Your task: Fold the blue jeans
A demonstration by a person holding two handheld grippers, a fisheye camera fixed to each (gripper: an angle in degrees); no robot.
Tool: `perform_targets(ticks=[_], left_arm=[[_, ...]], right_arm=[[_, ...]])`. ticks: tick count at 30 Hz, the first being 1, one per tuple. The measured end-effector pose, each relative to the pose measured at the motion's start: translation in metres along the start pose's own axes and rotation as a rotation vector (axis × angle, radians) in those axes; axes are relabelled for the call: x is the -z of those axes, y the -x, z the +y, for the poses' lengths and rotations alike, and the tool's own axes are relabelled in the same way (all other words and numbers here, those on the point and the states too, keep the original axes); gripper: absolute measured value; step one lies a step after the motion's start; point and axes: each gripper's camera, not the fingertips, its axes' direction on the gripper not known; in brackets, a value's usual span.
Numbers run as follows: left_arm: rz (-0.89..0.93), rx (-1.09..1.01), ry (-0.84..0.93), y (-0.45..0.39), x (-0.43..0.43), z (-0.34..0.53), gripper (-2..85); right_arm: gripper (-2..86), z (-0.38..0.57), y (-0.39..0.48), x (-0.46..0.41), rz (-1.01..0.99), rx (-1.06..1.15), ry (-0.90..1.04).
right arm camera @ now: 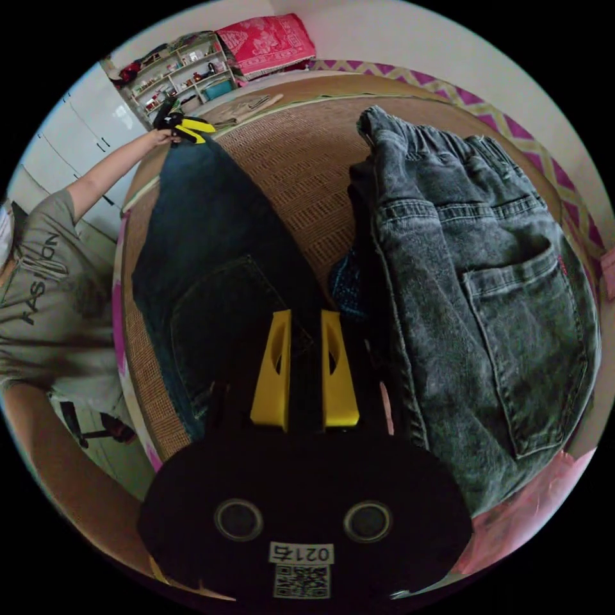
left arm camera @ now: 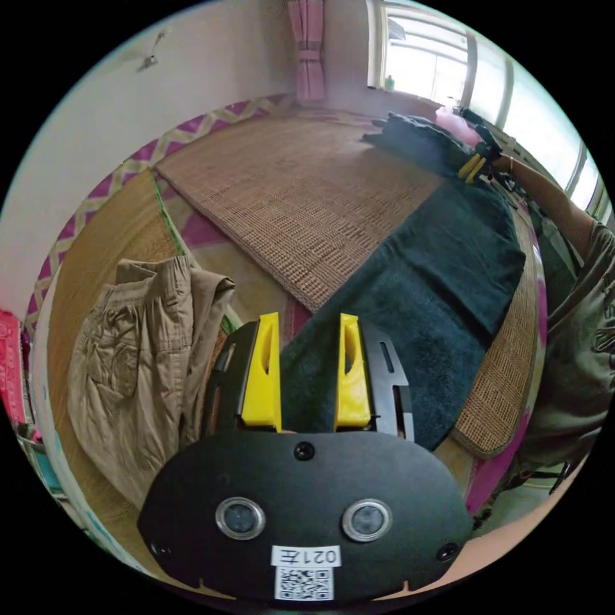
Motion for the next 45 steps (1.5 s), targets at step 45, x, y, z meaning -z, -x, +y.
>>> perform_targets(ticks=[45], left_arm=[[-0.089, 0.727, -0.361, -0.150, 0.196, 0.460, 4.0]], right_arm=[[5.9, 0.315, 0.365, 0.029, 0.062, -0.110, -0.567]])
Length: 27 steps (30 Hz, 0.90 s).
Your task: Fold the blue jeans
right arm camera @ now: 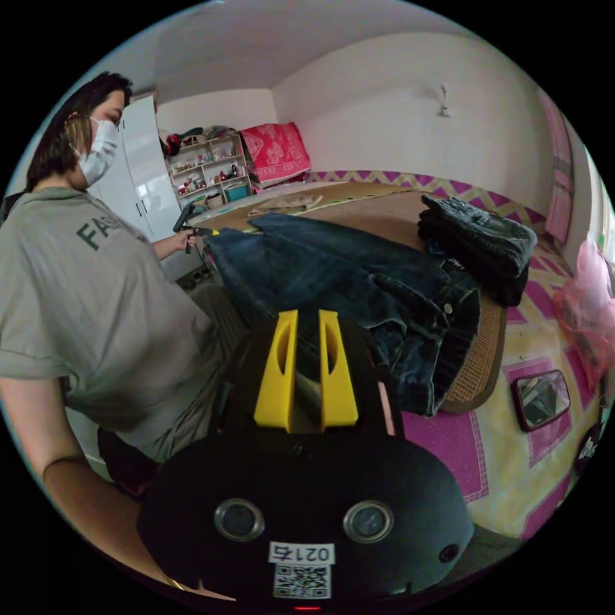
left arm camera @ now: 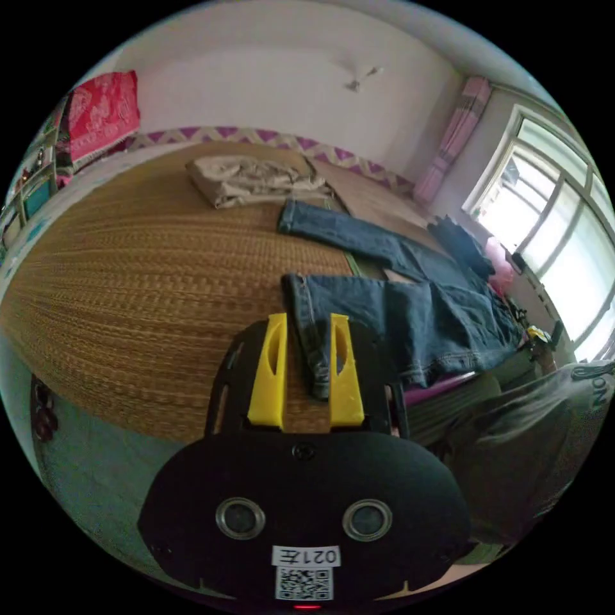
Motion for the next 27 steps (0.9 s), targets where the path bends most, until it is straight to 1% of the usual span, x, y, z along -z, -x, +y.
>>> perform_targets(ticks=[2, 3, 5, 7, 8, 10, 11, 12, 13, 16, 19, 20, 22, 24, 27], left_arm=[[0.035, 0.026, 0.003, 0.007, 0.009, -0.004, 0.8], [0.044, 0.025, -0.052, 0.010, 0.021, -0.006, 0.2], [0.056, -0.024, -0.141, 0.008, 0.042, -0.009, -0.4], [0.051, -0.071, -0.152, 0.006, 0.051, -0.014, -0.7], [0.036, -0.083, -0.128, 0.008, 0.049, -0.016, -0.8], [0.015, -0.058, -0.022, 0.018, 0.032, -0.015, -0.8], [0.005, -0.028, 0.079, 0.027, 0.016, -0.010, -0.9], [0.028, -0.019, 0.060, 0.033, 0.013, -0.003, -0.9], [0.043, -0.003, 0.032, 0.036, 0.016, 0.000, -0.9], [0.091, 0.056, 0.011, 0.046, 0.023, 0.013, -0.8], [0.109, 0.056, -0.084, 0.046, 0.039, 0.033, -0.6], [0.120, 0.064, -0.142, 0.044, 0.049, 0.042, -0.4], [0.090, 0.065, -0.200, 0.036, 0.063, 0.055, 0.4], [-0.008, 0.052, -0.188, 0.017, 0.076, 0.068, 3.5], [-0.040, 0.064, -0.128, -0.002, 0.082, 0.079, 4.6]], right_arm=[[5.7, -0.006, -0.003, -0.012, 0.002, -0.002, 0.001], [5.5, -0.011, -0.006, -0.019, 0.000, -0.005, 0.000], [5.0, -0.018, -0.010, -0.028, 0.010, -0.007, 0.005], [4.7, -0.027, -0.010, -0.040, 0.036, 0.008, 0.028], [4.6, -0.031, -0.011, -0.051, 0.057, 0.014, 0.062], [4.3, -0.033, -0.014, -0.073, 0.079, 0.020, 0.142], [3.7, -0.031, -0.017, -0.090, 0.104, 0.014, 0.209], [3.1, -0.026, -0.019, -0.105, 0.122, 0.005, 0.266], [2.7, -0.023, -0.019, -0.111, 0.125, 0.007, 0.283], [1.6, -0.011, -0.007, -0.118, 0.177, 0.040, 0.208], [1.3, -0.007, 0.014, -0.130, 0.289, 0.049, 0.165], [1.3, -0.008, 0.022, -0.135, 0.337, 0.046, 0.159], [1.3, -0.013, 0.033, -0.144, 0.405, 0.019, 0.157], [1.3, -0.022, 0.042, -0.154, 0.480, -0.042, 0.158], [1.4, -0.036, 0.051, -0.165, 0.570, -0.071, 0.177]])
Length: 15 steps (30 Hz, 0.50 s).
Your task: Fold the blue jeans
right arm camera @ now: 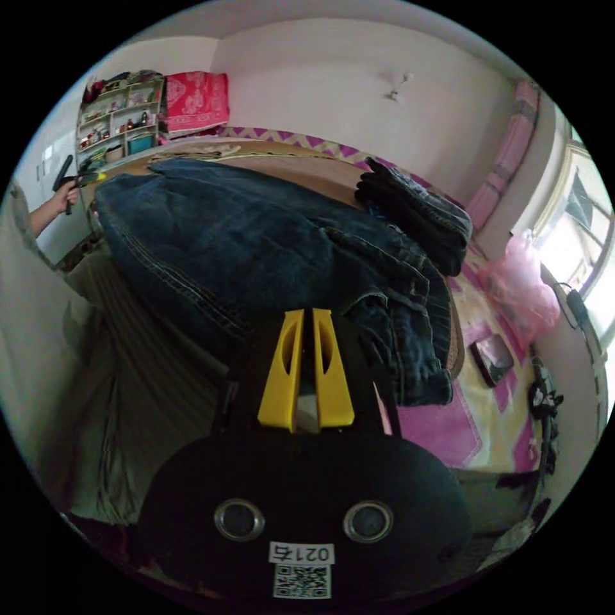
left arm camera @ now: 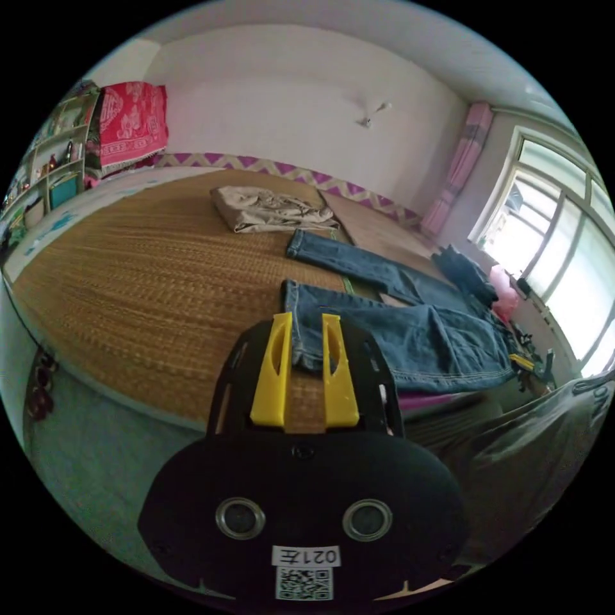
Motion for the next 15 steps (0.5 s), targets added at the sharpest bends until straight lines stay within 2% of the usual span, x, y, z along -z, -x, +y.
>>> perform_targets(ticks=[4, 10, 12, 15], left_arm=[[-0.038, 0.010, 0.013, -0.021, 0.009, 0.013, 0.2], [-0.067, 0.038, -0.091, -0.053, 0.023, 0.039, -0.1], [-0.080, 0.017, -0.086, -0.061, 0.029, 0.045, 3.0], [-0.021, 0.048, -0.038, -0.057, 0.029, 0.049, 9.0]], right_arm=[[1.7, -0.013, -0.006, -0.001, 0.011, -0.063, -0.004], [4.7, -0.010, -0.060, 0.030, -0.088, -0.359, -0.130], [6.4, 0.004, -0.087, 0.068, -0.060, -0.539, -0.234], [8.9, 0.021, -0.112, 0.094, 0.029, -0.734, -0.218]])
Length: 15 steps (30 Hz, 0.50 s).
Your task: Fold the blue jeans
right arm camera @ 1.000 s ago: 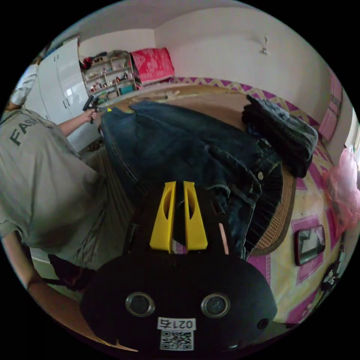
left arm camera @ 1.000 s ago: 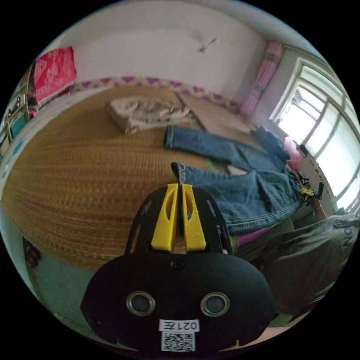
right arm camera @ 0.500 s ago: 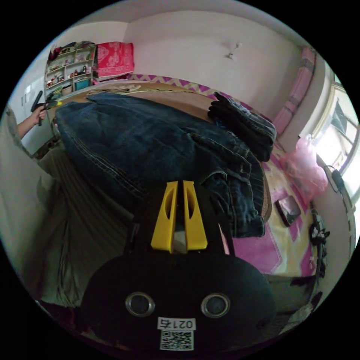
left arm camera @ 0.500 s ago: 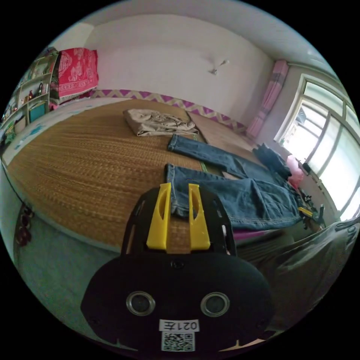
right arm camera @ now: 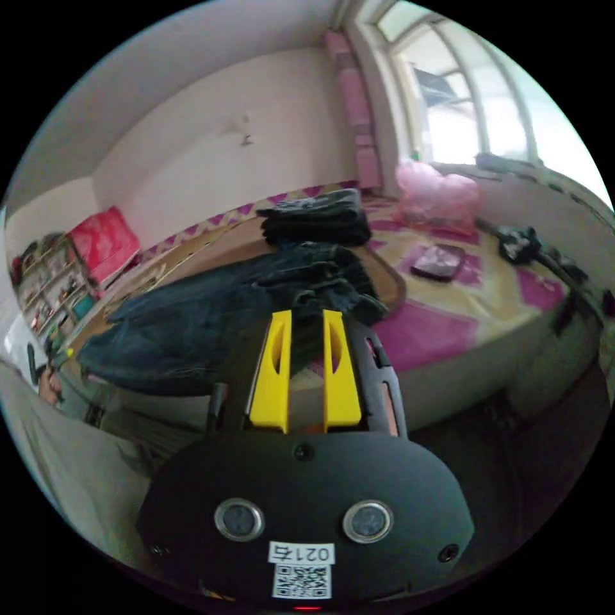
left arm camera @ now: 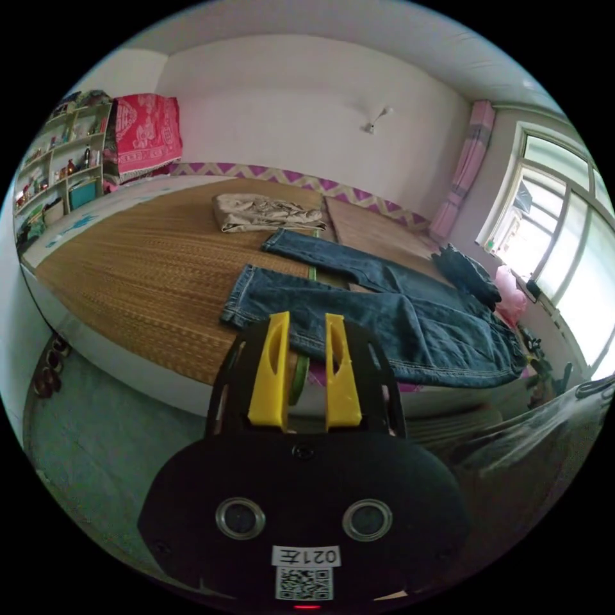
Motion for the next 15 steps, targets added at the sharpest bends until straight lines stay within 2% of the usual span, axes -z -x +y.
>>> perform_targets(ticks=[2, 9, 15], left_arm=[[0.049, 0.042, 0.020, 0.008, -0.003, 0.003, 10.2], [0.088, 0.214, 0.038, 0.030, -0.018, 0.015, 8.9], [0.134, 0.326, 0.007, 0.045, -0.023, 0.014, 11.2]], right_arm=[[9.7, -0.003, -0.015, 0.006, -0.012, -0.095, 0.022], [10.6, -0.033, -0.054, -0.021, -0.256, -0.402, 0.142], [11.3, -0.075, -0.065, -0.023, -0.323, -0.498, 0.156]])
